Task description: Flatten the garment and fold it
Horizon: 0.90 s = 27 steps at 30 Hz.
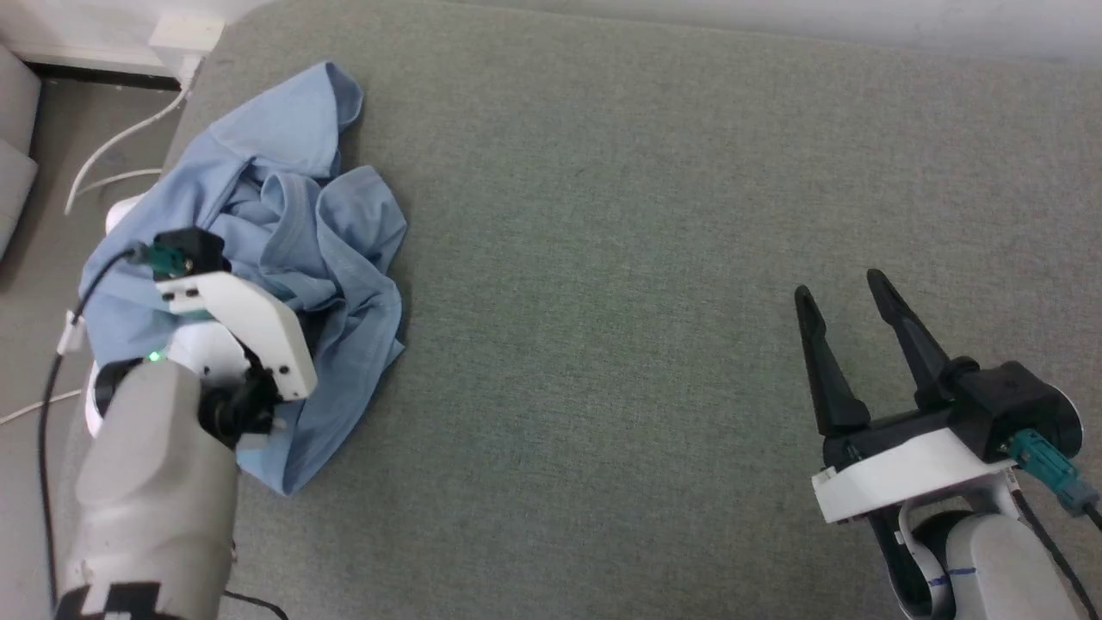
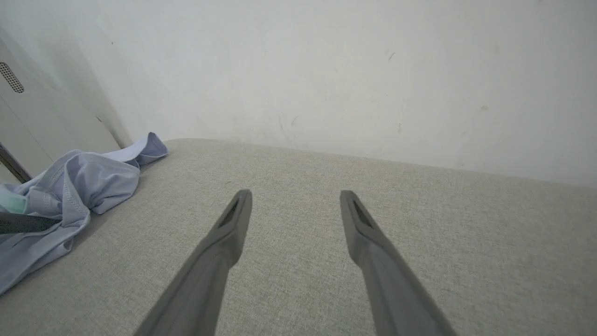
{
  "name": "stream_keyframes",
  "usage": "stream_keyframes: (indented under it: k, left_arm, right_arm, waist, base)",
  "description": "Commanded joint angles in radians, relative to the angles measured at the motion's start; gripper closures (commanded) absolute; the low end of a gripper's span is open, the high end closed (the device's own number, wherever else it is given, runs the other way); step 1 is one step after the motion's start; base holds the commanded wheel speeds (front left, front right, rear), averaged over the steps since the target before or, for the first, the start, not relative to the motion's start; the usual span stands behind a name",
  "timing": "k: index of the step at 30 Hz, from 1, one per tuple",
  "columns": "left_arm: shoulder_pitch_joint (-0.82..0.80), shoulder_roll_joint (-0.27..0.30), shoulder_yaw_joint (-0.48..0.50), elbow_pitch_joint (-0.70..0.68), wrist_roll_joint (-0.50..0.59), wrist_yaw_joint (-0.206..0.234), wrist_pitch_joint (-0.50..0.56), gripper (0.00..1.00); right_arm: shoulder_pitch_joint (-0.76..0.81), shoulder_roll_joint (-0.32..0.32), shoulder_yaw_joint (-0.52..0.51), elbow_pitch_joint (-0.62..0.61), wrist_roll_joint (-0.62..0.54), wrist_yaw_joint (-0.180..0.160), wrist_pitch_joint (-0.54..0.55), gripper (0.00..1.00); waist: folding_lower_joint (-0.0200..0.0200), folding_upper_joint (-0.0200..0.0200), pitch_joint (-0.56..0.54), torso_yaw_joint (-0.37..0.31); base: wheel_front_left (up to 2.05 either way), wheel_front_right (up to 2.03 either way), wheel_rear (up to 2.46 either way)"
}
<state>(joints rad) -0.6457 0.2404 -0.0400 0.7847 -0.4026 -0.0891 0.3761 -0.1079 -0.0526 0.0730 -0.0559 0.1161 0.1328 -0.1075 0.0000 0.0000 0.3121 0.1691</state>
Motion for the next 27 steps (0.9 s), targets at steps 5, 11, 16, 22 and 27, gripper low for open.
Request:
stream_keyframes:
  k: [5, 11, 16, 22, 27]
  left_arm:
    - [-0.038, 0.018, -0.027, 0.097, -0.054, -0.016, 0.122, 1.00]
    - [-0.071, 0.052, -0.052, 0.118, -0.071, -0.023, 0.098, 1.00]
    - [-0.117, 0.100, -0.077, 0.094, -0.028, -0.004, -0.098, 1.00]
    - [-0.180, 0.142, -0.101, 0.074, 0.016, 0.016, -0.366, 1.00]
    - [-0.218, 0.154, -0.119, 0.054, 0.031, 0.021, -0.536, 1.00]
  right_arm:
    - [-0.025, 0.002, 0.008, 0.015, 0.019, -0.002, -0.019, 0.00]
    - [-0.014, 0.002, 0.004, 0.036, 0.041, -0.002, -0.037, 0.00]
    - [0.002, 0.002, 0.000, 0.056, 0.065, -0.002, -0.059, 0.00]
    - [0.032, 0.002, -0.011, 0.076, 0.093, -0.002, -0.077, 0.00]
    - [0.064, 0.002, -0.050, 0.080, 0.101, -0.002, -0.082, 0.00]
  waist:
    - [0.0000, 0.0000, 0.010, -0.007]
    - [0.0000, 0.0000, -0.030, 0.011]
    - [0.0000, 0.0000, -0.100, 0.032]
    - [0.0000, 0.0000, -0.187, 0.024]
    - [0.0000, 0.0000, -0.244, -0.024]
  base:
    - [0.00, 0.00, 0.00]
    - [0.00, 0.00, 0.00]
    - [0.00, 0.00, 0.00]
    - [0.00, 0.00, 0.00]
    - [0.00, 0.00, 0.00]
